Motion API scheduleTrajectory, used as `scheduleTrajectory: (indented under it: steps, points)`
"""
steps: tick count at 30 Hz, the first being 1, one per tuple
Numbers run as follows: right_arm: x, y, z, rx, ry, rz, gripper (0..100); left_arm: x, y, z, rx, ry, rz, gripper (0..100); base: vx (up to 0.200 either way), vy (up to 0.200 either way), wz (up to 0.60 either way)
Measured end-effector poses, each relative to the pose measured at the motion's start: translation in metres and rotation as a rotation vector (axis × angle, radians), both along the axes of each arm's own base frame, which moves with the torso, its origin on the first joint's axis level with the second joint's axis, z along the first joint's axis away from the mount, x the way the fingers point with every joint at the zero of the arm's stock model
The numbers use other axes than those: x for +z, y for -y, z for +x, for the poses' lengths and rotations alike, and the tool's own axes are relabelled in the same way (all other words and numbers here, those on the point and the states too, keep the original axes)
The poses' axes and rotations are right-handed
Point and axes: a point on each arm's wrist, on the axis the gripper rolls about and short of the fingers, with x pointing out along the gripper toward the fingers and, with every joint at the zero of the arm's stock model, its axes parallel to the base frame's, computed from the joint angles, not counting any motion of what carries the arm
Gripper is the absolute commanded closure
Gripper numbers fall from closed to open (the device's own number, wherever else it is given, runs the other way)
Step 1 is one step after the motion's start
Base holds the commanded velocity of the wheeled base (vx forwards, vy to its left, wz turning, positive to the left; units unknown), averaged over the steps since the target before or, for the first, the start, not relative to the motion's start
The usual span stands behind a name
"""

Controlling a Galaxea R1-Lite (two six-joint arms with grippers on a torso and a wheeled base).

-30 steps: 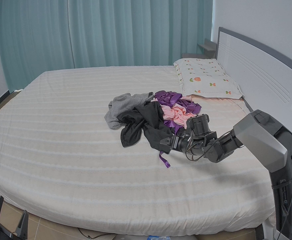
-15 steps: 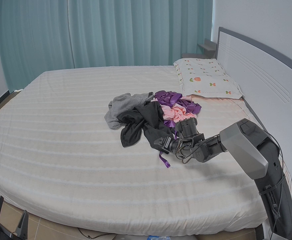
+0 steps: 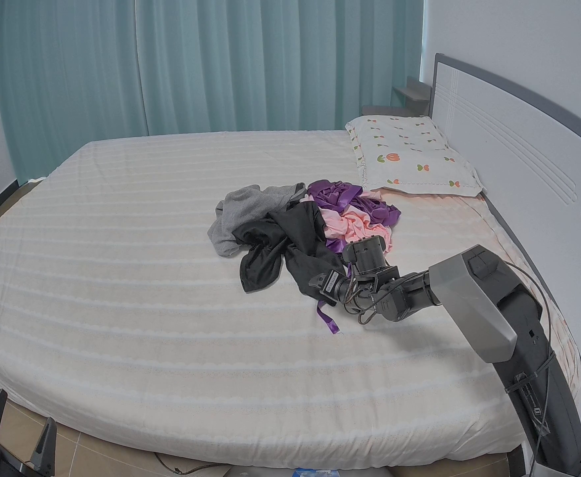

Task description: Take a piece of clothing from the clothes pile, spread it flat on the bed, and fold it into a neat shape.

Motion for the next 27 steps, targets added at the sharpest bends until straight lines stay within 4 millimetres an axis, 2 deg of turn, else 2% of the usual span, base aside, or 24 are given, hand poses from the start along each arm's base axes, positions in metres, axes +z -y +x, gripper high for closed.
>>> scheduleTrajectory:
  steps: [9, 17, 22, 27]
  points:
    - [-0.003, 0.002, -0.002, -0.022, -0.031, -0.008, 100, 0.000, 0.000, 0.000, 0.000, 0.000, 0.000, 0, 0.000, 0.000, 0.00]
    - [-0.001, 0.010, -0.017, -0.033, -0.084, -0.027, 100, 0.000, 0.000, 0.000, 0.000, 0.000, 0.000, 0, 0.000, 0.000, 0.00]
    - [0.009, 0.019, -0.033, -0.038, -0.118, -0.030, 100, 0.000, 0.000, 0.000, 0.000, 0.000, 0.000, 0, 0.000, 0.000, 0.00]
    - [0.026, 0.033, -0.048, -0.048, -0.086, -0.008, 100, 0.000, 0.000, 0.000, 0.000, 0.000, 0.000, 0, 0.000, 0.000, 0.00]
